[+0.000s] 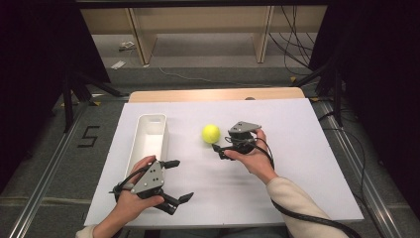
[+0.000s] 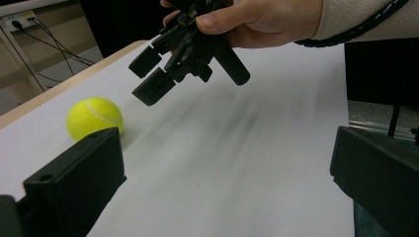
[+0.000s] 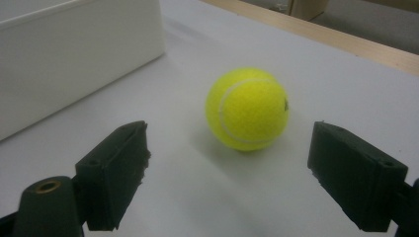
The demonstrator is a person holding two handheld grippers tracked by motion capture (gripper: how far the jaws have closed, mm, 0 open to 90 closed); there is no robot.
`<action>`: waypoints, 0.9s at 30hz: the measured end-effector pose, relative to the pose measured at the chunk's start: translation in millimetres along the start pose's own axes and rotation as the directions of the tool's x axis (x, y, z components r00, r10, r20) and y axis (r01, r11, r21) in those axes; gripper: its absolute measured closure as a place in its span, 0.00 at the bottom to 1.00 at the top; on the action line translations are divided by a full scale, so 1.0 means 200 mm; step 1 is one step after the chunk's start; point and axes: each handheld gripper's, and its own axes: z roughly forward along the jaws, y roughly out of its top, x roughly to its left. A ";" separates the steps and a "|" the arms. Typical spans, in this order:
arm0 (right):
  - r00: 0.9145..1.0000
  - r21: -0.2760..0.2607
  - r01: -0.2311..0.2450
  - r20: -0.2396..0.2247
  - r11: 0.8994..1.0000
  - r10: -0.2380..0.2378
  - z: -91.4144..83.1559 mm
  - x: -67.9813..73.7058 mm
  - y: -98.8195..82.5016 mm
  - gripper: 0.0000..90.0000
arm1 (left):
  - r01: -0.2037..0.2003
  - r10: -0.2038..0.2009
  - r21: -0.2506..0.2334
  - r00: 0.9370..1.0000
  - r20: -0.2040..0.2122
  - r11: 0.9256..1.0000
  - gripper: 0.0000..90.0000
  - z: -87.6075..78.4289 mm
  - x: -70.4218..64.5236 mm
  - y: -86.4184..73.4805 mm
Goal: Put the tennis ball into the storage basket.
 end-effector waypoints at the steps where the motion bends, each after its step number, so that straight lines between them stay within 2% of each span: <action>1: 1.000 0.000 0.000 0.000 1.000 0.000 0.00 0.00 0.00 0.18 | 0.000 0.000 0.000 1.000 0.000 1.000 0.00 0.00 0.00 0.00; 12: 0.999 0.021 -0.021 0.028 1.000 0.021 0.10 -0.04 0.02 0.18 | -0.005 0.005 -0.002 1.000 -0.001 1.000 0.00 0.00 0.00 0.00; 19: 0.999 0.038 -0.003 0.034 0.999 0.002 0.16 -0.05 0.04 0.18 | -0.004 0.004 -0.002 1.000 -0.003 1.000 0.00 -0.01 0.00 0.00; 27: 0.999 0.058 -0.013 0.039 0.998 0.011 0.23 -0.06 0.04 0.18 | -0.004 0.004 -0.004 1.000 -0.002 1.000 0.00 -0.01 0.00 0.00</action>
